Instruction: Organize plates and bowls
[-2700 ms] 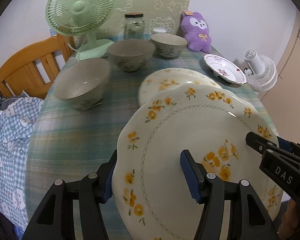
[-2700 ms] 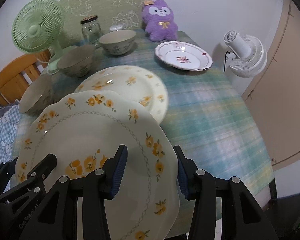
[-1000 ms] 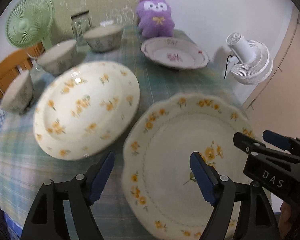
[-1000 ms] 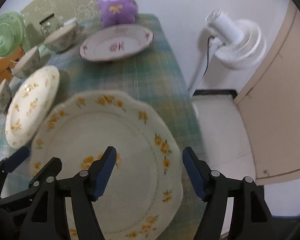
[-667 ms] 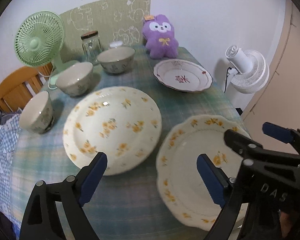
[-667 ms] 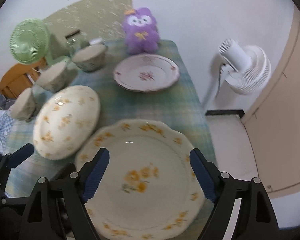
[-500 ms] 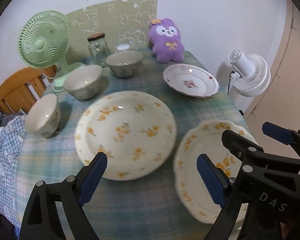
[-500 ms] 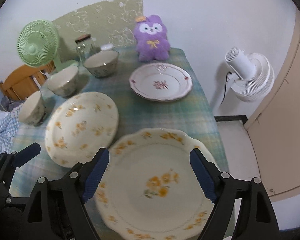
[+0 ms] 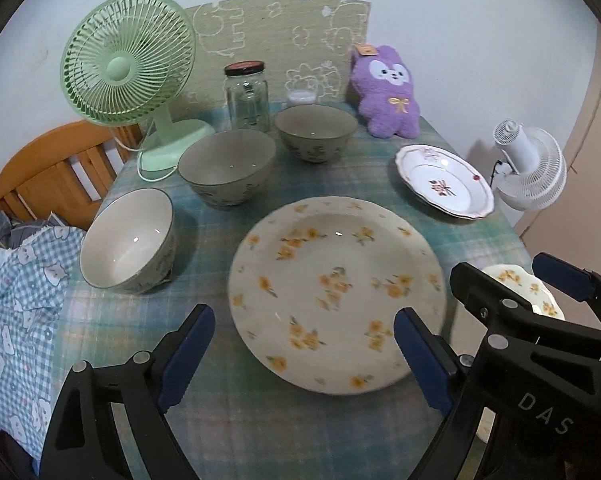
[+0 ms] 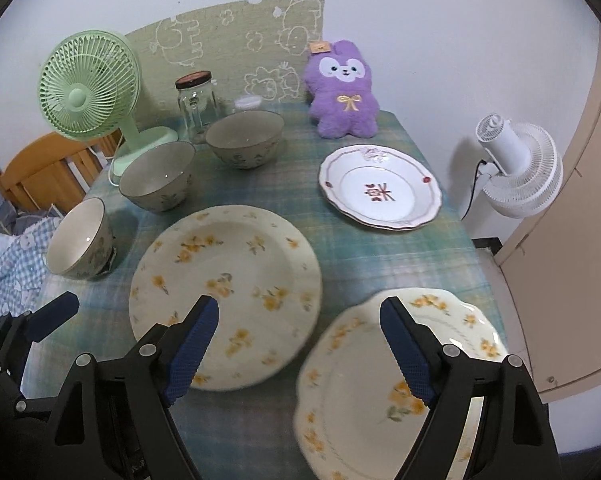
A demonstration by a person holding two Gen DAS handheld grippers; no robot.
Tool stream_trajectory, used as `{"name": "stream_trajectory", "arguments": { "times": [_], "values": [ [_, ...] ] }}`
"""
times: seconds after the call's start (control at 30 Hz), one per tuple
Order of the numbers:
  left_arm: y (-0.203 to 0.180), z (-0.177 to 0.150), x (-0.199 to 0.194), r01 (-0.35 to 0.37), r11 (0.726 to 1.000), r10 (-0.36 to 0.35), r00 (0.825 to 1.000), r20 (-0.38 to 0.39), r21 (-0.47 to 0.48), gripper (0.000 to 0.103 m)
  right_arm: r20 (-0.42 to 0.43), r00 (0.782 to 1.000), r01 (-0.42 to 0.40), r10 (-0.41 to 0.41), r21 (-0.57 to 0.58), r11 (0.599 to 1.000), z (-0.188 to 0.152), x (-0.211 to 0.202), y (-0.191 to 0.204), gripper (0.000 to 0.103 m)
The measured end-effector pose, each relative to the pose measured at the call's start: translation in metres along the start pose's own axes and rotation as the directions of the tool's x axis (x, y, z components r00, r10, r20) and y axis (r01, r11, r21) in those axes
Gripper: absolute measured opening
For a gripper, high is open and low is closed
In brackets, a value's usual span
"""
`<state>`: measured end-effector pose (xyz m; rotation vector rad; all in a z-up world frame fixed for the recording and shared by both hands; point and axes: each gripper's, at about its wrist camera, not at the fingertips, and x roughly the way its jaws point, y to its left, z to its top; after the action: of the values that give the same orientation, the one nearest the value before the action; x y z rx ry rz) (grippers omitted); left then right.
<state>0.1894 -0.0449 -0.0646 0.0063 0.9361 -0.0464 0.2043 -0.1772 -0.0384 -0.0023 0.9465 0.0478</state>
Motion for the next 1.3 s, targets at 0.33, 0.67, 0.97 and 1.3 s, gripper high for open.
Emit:
{"name": "stream_trajectory", "arguments": {
  "times": [0.33,0.67,0.97,1.3],
  "values": [
    [0.022,0.017,0.048,-0.01,1.0,0.009,0.999,-0.035,-0.024,0.091,-0.039,0.999,0.039,-0.037,0.032,0.999,0.021,0.054,0.009,0.085],
    [0.037,0.021,0.097,-0.059,0.997,0.053,0.993,-0.102,-0.053,0.085,-0.112,0.993,0.04,-0.036,0.034,0.999,0.025,0.109,0.004,0.081],
    [0.04,0.02,0.116,-0.034,0.996,0.023,0.99,-0.137,-0.081,0.072,-0.161,0.986,0.036,-0.031,0.028,0.999,0.021,0.138,0.001,0.069],
    [0.038,0.021,0.12,-0.015,0.996,0.001,0.988,-0.155,-0.087,0.06,-0.183,0.981,0.067,-0.065,0.009,0.998,0.021,0.146,0.003,0.062]
  ]
}}
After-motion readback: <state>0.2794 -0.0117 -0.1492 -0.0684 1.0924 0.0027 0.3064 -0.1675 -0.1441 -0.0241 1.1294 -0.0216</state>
